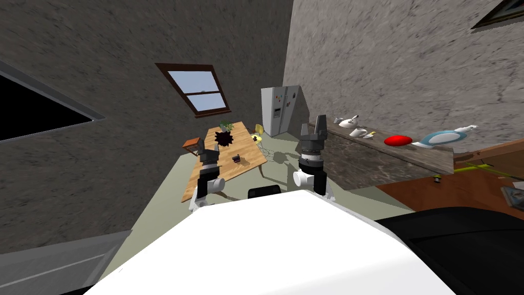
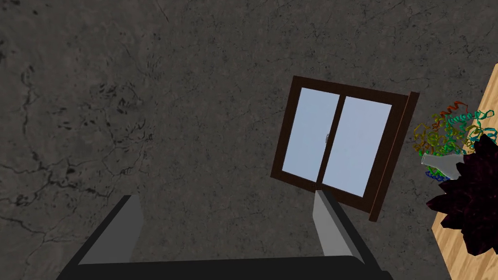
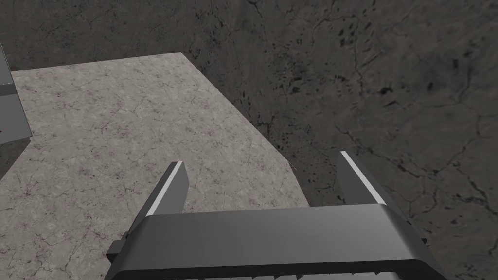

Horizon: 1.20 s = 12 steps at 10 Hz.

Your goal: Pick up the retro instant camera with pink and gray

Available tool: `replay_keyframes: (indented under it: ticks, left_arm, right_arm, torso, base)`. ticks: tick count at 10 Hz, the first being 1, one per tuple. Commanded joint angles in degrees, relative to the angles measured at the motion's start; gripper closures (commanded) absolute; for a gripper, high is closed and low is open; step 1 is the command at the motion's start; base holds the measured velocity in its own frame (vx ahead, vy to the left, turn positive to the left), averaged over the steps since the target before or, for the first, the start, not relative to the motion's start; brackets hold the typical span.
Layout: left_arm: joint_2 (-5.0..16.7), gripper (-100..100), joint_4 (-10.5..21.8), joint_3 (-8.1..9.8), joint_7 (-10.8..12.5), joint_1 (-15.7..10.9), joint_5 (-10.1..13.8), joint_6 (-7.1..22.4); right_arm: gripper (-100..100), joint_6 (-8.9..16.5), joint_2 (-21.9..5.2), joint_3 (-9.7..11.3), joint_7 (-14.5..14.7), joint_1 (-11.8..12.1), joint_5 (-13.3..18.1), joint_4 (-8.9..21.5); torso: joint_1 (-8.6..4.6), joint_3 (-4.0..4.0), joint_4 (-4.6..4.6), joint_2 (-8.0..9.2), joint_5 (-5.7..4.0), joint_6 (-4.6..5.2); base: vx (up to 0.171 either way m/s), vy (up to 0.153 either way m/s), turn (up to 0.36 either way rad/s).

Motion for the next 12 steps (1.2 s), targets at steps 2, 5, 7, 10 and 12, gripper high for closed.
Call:
replay_keyframes:
  ticks: [2,5,7,10,12]
  left_arm:
    - [1.19,-100,5.67,1.19,0.4,-4.22,0.47,3.08]
    - [1.57,-100,10.31,1.68,0.56,-6.37,0.69,4.94]
    - [1.86,-100,13.62,2.14,0.75,-8.6,0.91,6.73]
    - [2.08,-100,17.03,2.54,0.95,-10.88,1.15,8.57]
    - [2.25,-100,20.53,2.9,1.18,-13.21,1.38,10.45]
  right_arm:
    - [0,0.0,0.0,0.0,0.0,0.0,0.0,0.0]
    - [0,0.0,0.0,0.0,0.0,0.0,0.0,0.0]
    - [0,0.0,0.0,0.0,0.0,0.0,0.0,0.0]
    - [0,0.0,0.0,0.0,0.0,0.0,0.0,0.0]
    - [0,0.0,0.0,0.0,0.0,0.0,0.0,0.0]
  torso:
    - [0.03,-0.02,-0.01,-0.02,0.01,0.0]
    - [0.02,0.01,0.0,0.01,0.0,0.0]
    - [0.03,-0.01,0.0,-0.01,0.01,0.0]
    - [0.02,-0.02,-0.01,-0.03,0.01,0.01]
    - [0.01,-0.04,-0.01,-0.07,0.0,0.01]
  base:
    - [-0.03,0.004,0.081]
    - [-0.03,0.003,0.039]
    - [-0.02,0.009,0.051]
    - [-0.014,0.007,0.027]
    - [-0.011,0.008,0.041]
